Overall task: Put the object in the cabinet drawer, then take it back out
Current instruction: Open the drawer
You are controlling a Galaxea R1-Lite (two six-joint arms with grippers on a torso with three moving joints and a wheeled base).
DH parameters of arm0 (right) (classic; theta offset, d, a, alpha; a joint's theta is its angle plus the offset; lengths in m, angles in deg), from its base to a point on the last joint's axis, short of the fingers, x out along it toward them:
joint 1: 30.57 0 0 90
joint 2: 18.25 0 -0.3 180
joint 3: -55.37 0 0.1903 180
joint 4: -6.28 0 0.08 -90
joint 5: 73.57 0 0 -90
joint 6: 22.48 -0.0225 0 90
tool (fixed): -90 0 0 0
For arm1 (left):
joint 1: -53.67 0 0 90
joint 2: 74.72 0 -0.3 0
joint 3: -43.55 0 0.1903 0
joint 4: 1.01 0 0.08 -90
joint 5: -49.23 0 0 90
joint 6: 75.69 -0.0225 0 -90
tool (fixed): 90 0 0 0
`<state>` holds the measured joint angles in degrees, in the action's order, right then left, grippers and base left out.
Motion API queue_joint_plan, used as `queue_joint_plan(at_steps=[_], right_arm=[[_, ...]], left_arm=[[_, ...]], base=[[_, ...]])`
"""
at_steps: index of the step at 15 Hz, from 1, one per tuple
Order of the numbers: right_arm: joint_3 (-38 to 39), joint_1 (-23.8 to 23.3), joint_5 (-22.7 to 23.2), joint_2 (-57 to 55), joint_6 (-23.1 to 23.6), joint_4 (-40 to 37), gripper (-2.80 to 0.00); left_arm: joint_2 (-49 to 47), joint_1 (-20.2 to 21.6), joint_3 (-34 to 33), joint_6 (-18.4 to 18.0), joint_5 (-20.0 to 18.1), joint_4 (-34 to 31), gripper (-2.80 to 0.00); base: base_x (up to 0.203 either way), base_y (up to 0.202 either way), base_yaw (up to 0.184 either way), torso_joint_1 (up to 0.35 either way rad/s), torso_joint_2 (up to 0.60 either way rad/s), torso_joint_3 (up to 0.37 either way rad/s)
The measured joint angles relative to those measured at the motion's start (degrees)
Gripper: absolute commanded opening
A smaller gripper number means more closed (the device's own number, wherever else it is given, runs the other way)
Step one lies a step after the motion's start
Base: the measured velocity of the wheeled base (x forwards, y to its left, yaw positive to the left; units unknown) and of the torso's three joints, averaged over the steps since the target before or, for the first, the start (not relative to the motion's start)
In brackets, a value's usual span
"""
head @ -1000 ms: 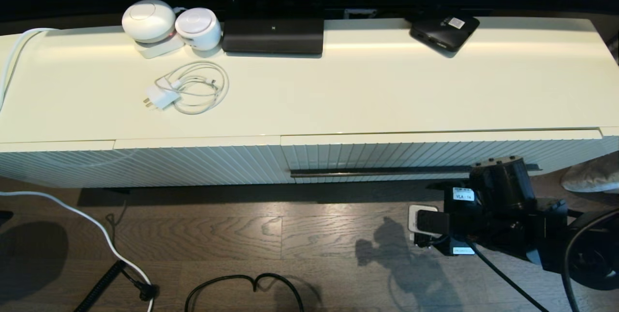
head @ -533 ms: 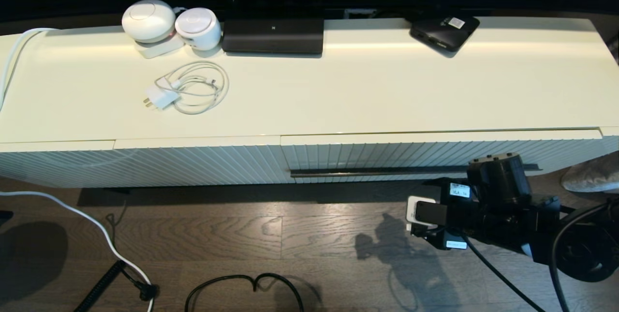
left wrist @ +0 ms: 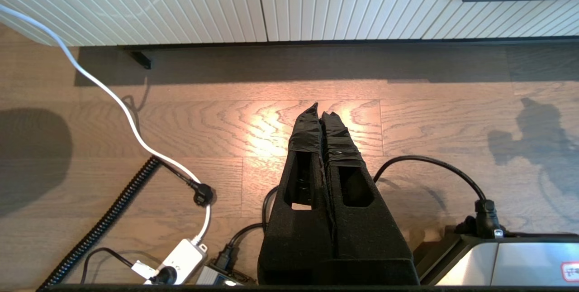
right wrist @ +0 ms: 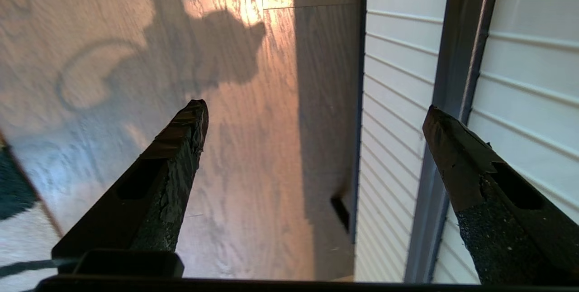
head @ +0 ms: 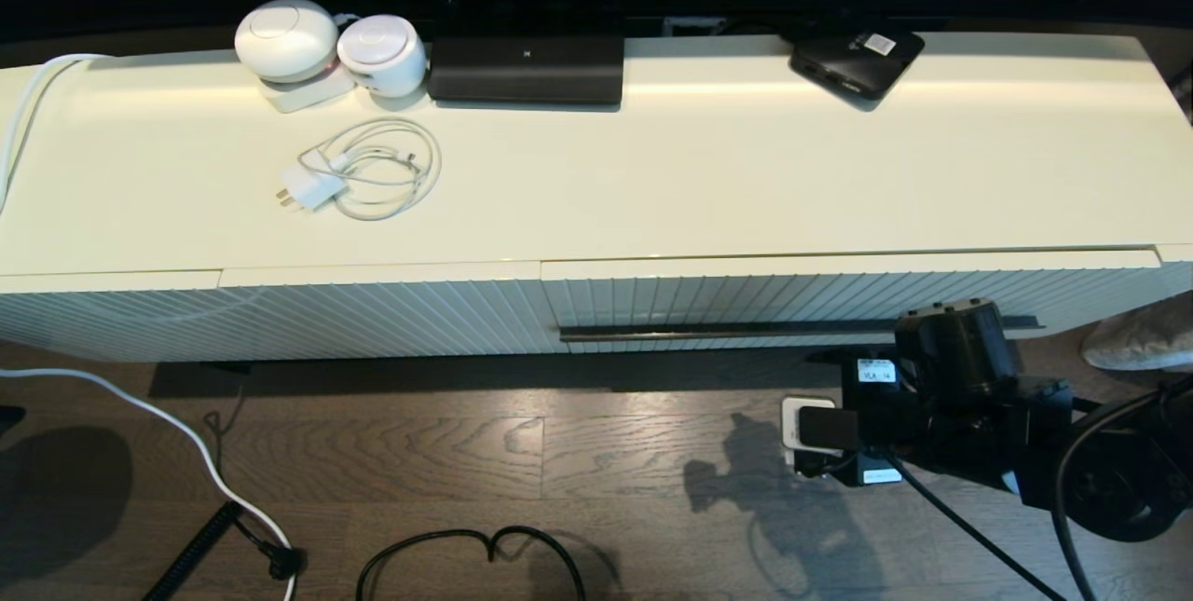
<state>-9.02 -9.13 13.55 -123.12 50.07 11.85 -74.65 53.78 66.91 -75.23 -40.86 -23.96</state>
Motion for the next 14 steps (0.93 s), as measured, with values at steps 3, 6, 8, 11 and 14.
queue_joint_plan(at_steps=[3,6,8,11,14], right_arm=[[-0.9,-0.3,0.0,-0.1,3.1,0.2,0.00],[-1.8,-0.9,0.0,-0.9,7.0,1.9,0.00],[-2.1,-1.1,0.0,-1.7,7.5,1.9,0.00],[-2.9,-1.1,0.0,-2.9,7.5,1.8,0.00],[-3.2,-1.2,0.0,-3.7,7.5,1.8,0.00]], left_arm=[[0.0,0.0,0.0,0.0,0.0,0.0,-2.80],[0.0,0.0,0.0,0.0,0.0,0.0,-2.80],[0.0,0.0,0.0,0.0,0.0,0.0,-2.80],[0.0,0.0,0.0,0.0,0.0,0.0,-2.80],[0.0,0.0,0.0,0.0,0.0,0.0,-2.80]], base=[[0.000,0.000,0.000,0.000,0.00,0.000],[0.000,0.000,0.000,0.000,0.00,0.000],[0.000,0.000,0.000,0.000,0.00,0.000],[0.000,0.000,0.000,0.000,0.00,0.000],[0.000,0.000,0.000,0.000,0.00,0.000]])
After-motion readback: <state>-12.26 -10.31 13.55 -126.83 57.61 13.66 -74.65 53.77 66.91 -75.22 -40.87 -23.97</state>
